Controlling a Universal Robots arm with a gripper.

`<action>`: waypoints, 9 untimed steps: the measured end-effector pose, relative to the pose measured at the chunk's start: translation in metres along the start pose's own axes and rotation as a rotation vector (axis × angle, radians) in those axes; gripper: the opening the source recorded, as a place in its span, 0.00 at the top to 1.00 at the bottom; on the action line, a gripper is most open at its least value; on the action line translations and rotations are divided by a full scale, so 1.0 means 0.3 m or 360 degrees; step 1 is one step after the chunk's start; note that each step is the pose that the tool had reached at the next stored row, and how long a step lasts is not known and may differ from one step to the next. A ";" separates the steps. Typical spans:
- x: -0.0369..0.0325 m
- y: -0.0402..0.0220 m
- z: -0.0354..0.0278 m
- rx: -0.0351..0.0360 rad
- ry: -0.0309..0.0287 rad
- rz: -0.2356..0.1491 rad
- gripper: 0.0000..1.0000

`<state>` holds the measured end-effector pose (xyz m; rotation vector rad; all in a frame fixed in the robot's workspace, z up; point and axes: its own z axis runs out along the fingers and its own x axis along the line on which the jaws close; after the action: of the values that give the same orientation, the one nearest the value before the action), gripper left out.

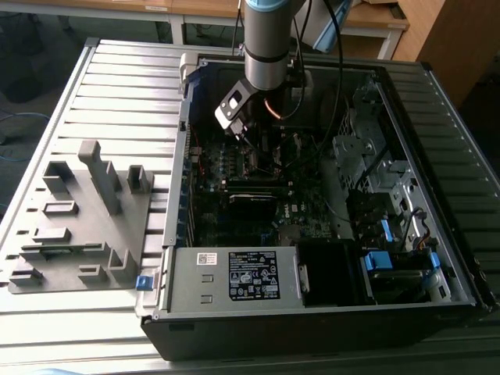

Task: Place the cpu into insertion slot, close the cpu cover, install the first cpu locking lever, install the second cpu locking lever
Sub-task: 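Place the cpu into insertion slot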

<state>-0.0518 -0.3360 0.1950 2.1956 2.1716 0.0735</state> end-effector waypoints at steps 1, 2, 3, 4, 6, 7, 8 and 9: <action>0.000 0.000 0.000 0.0000 0.00003 0.0000 0.46; 0.000 0.000 0.000 0.0000 0.00015 0.0000 0.46; 0.000 0.000 0.000 0.0000 0.00057 0.0000 0.46; 0.000 0.000 0.000 0.0000 0.00102 0.0000 0.46; 0.000 0.000 0.000 0.0000 0.00116 0.0000 0.46; -0.001 0.002 0.000 0.0000 0.00118 0.0001 0.46; -0.001 0.002 0.002 0.0000 0.00117 0.0000 0.46; -0.001 0.002 0.002 0.0000 0.00118 0.0000 0.46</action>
<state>-0.0513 -0.3363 0.1944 2.1993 2.1751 0.0816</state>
